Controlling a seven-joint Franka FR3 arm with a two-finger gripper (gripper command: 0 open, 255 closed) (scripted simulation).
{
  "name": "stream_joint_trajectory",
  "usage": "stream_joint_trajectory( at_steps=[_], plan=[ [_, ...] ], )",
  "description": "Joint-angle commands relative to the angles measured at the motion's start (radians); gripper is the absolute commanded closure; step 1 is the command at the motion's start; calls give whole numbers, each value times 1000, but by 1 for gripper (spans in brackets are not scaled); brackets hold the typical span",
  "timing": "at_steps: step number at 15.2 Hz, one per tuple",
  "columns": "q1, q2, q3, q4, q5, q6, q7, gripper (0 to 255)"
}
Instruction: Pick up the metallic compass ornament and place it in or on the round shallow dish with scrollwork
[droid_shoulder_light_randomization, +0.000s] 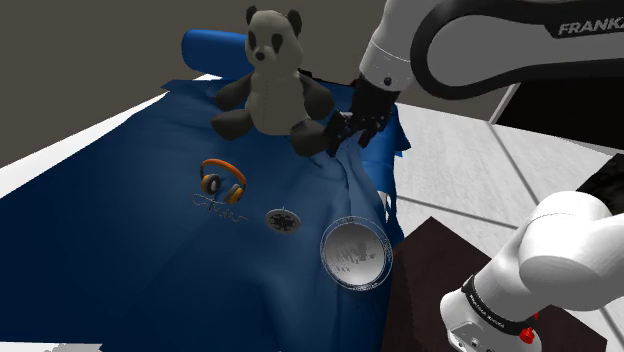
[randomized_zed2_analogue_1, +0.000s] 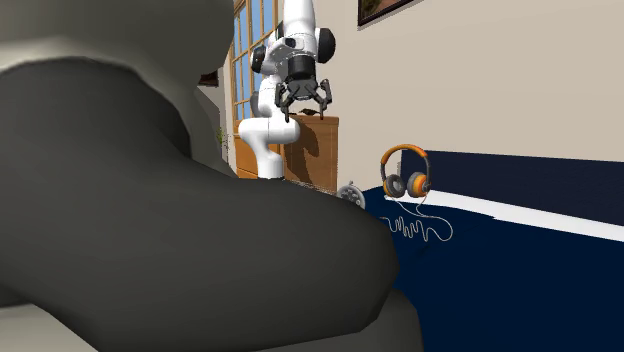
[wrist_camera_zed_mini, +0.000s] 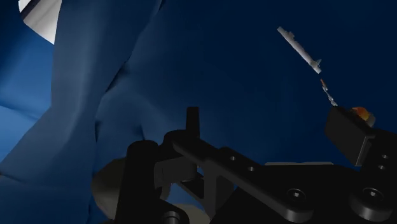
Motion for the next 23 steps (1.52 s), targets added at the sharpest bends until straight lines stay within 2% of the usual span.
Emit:
stream_joint_trajectory(
  at_steps=[1,7,12,20,23],
  plan=[
    [2,59,49,-1,0,68,40,0],
    [-16,241,197,27,-46,232,177,0],
    [-62,410,319,81,-161,338,326,0],
    [-97,509,347,61,-247,442,389,0],
    [-96,509,347,61,-247,442,389,0]
  ],
)
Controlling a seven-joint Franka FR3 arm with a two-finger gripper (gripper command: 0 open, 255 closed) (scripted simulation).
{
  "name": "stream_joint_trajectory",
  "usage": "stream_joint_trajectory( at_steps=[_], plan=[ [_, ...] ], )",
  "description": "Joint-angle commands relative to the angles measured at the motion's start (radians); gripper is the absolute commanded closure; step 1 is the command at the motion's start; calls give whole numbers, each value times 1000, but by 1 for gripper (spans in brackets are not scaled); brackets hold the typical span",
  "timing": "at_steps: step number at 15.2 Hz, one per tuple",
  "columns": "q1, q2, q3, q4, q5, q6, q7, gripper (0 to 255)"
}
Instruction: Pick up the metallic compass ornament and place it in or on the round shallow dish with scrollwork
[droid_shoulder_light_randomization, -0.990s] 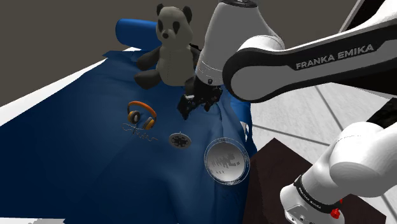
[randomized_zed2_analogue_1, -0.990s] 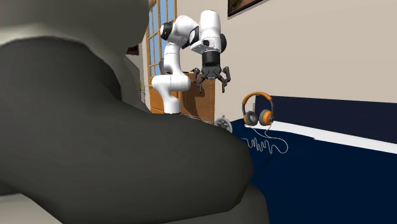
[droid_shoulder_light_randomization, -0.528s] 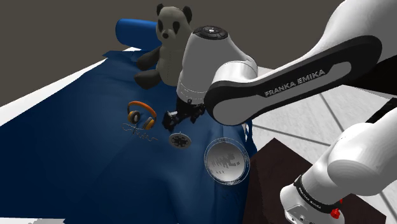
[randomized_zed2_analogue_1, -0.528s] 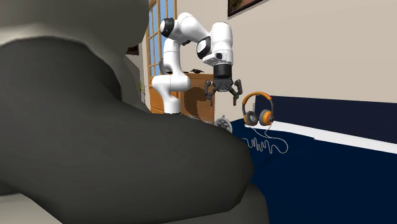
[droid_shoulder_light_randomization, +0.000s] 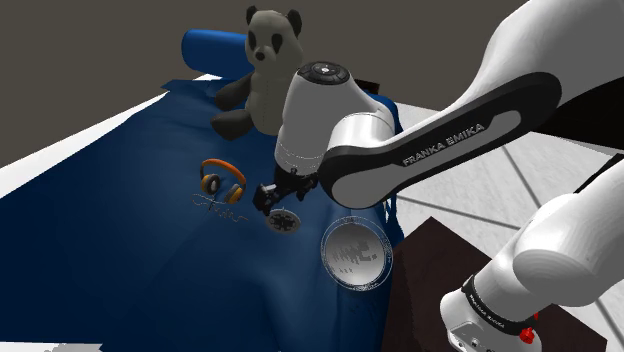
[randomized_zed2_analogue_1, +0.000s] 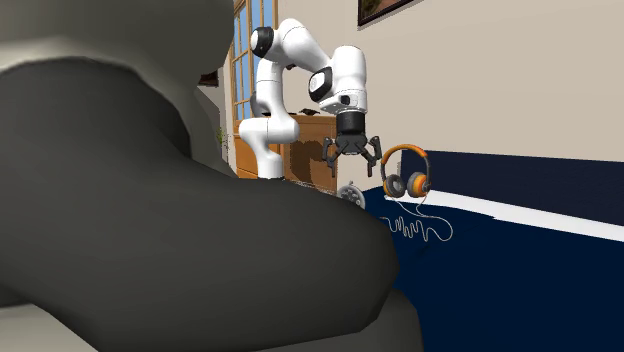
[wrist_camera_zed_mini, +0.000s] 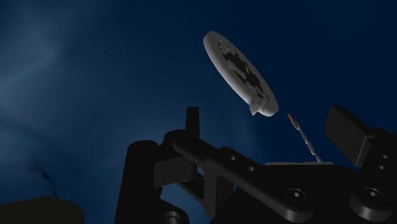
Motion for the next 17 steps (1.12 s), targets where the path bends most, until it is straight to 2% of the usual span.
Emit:
stream_joint_trajectory(
  at_steps=[1,4,5,14,17],
  plan=[
    [-1,1,0,0,-2,2,1,0],
    [0,1,0,0,-1,1,1,0],
    [0,1,0,0,-1,1,1,255],
    [-1,1,0,0,-2,2,1,255],
    [9,-30,-10,16,30,-40,-26,255]
  ],
)
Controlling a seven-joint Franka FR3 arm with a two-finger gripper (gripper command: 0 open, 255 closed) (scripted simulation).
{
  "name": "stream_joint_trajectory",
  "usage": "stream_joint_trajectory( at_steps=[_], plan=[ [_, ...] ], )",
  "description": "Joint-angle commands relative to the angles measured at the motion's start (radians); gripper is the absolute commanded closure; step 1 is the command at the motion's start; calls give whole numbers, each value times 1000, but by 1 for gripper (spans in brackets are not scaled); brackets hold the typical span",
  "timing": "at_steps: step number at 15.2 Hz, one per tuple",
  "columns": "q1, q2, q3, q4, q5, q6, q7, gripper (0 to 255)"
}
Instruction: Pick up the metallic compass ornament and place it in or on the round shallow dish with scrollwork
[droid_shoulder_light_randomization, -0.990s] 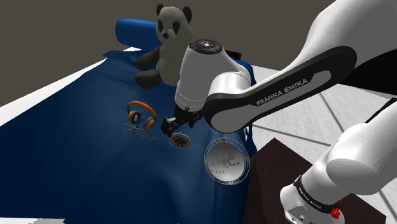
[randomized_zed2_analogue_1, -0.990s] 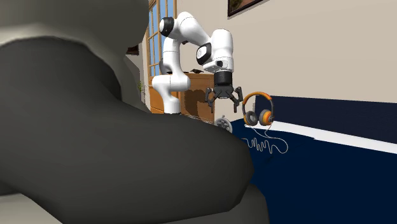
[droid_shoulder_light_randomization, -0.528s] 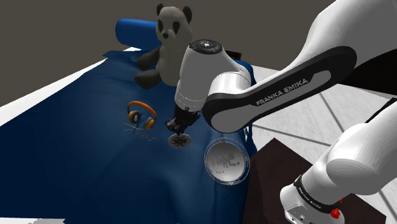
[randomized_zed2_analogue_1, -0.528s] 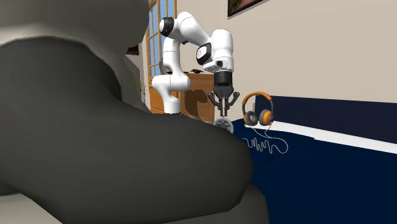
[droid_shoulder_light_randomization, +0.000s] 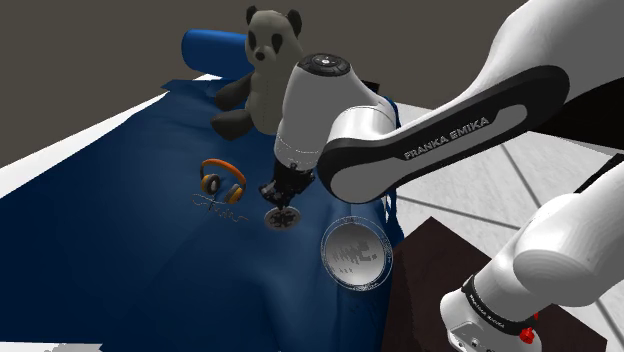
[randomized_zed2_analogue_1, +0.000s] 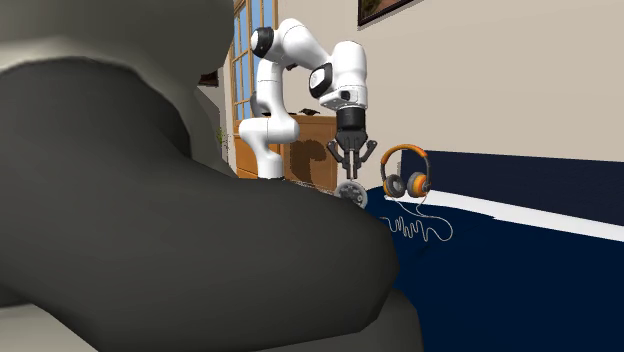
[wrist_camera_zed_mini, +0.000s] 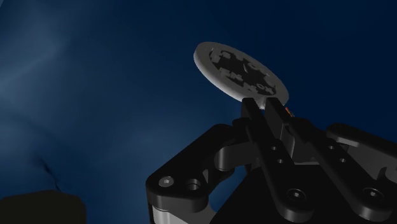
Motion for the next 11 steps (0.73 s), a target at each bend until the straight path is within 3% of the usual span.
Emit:
stream_joint_trajectory(
  at_steps=[1,11],
  plan=[
    [7,-23,-7,8,22,-27,-18,255],
    [28,-103,-41,81,83,-169,-76,255]
  ],
)
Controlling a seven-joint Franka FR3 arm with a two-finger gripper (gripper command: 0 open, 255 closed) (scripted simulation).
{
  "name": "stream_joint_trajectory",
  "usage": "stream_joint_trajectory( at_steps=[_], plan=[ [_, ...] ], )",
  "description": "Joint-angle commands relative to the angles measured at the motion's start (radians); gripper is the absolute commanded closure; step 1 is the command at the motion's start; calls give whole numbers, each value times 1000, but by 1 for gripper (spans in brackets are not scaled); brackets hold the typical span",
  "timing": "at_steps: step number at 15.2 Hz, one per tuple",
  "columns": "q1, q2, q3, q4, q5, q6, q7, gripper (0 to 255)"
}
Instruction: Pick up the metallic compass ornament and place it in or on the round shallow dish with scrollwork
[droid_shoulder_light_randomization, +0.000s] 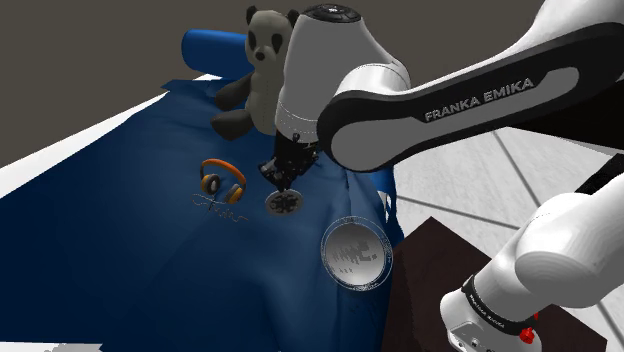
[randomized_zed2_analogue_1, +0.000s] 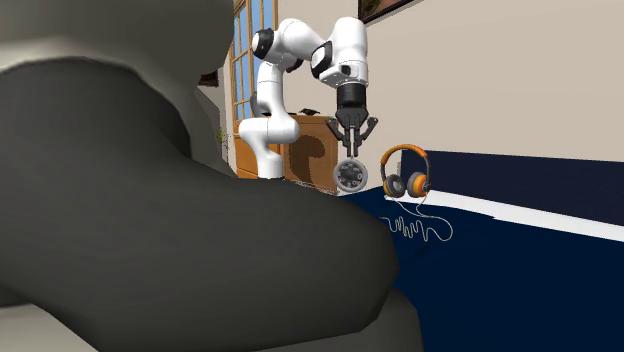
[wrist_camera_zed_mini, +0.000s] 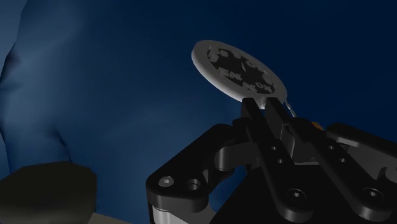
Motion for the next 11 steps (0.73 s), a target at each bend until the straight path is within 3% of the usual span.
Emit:
stream_joint_trajectory(
  at_steps=[1,9,11],
  plan=[
    [3,-13,-7,18,8,-30,-10,255],
    [9,-52,-28,90,29,-138,-35,255],
    [34,-144,-60,32,74,-164,-74,255]
  ],
)
